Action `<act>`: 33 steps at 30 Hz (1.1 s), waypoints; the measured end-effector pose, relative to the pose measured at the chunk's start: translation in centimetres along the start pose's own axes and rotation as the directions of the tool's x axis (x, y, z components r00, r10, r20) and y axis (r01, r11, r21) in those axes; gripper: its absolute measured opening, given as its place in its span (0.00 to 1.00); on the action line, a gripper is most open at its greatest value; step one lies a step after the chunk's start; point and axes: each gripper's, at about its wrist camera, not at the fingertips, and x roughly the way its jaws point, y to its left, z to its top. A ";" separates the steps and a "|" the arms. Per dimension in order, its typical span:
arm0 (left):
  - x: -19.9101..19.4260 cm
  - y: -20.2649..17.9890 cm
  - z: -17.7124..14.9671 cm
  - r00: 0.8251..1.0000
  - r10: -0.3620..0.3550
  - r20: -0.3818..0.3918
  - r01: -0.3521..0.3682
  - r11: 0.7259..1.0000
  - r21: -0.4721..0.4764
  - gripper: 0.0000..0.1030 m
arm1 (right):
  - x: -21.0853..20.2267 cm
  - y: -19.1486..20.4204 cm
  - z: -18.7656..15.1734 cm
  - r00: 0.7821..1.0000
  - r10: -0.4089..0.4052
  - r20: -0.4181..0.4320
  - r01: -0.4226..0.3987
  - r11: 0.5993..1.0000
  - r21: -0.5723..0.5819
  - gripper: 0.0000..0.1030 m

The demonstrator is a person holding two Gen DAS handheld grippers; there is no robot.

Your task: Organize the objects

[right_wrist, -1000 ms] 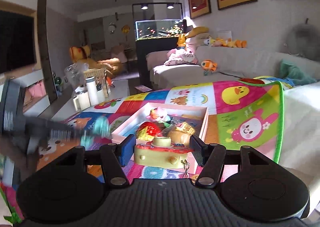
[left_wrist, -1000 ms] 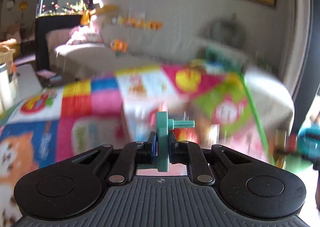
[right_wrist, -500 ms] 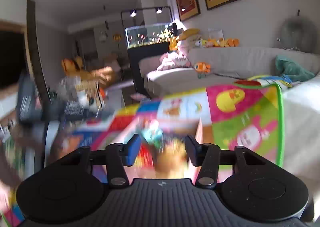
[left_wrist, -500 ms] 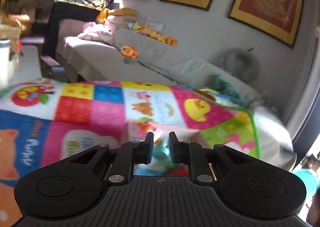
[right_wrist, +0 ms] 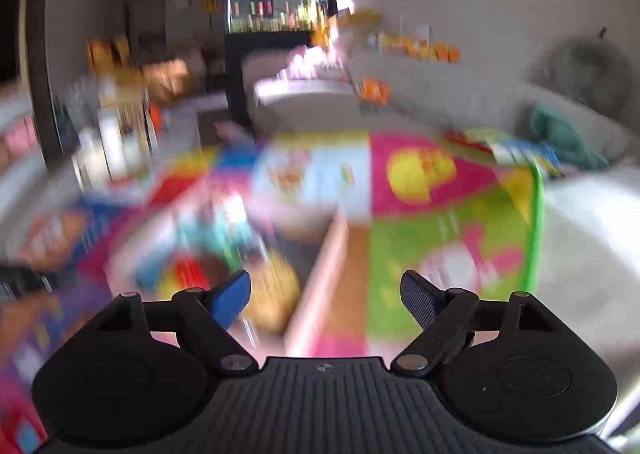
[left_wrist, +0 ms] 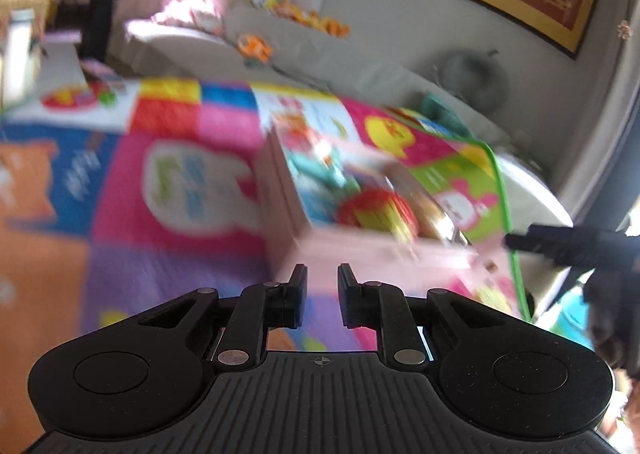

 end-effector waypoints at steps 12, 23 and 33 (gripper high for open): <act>0.2 -1.9 -3.6 0.998 -0.024 -0.062 0.025 1.000 0.007 0.17 | 3.7 -0.2 -6.5 0.987 -0.058 -0.149 0.095 0.961 0.259 0.70; -1.7 1.0 -3.1 0.999 0.041 -0.012 -0.042 0.994 -0.101 0.17 | -0.3 4.5 -5.5 0.979 0.009 -0.202 0.013 0.994 0.106 0.61; -2.3 1.0 -3.6 0.995 0.081 -0.053 -0.085 0.993 -0.077 0.17 | -8.0 7.0 5.3 0.990 0.101 0.101 -0.105 0.994 0.038 0.60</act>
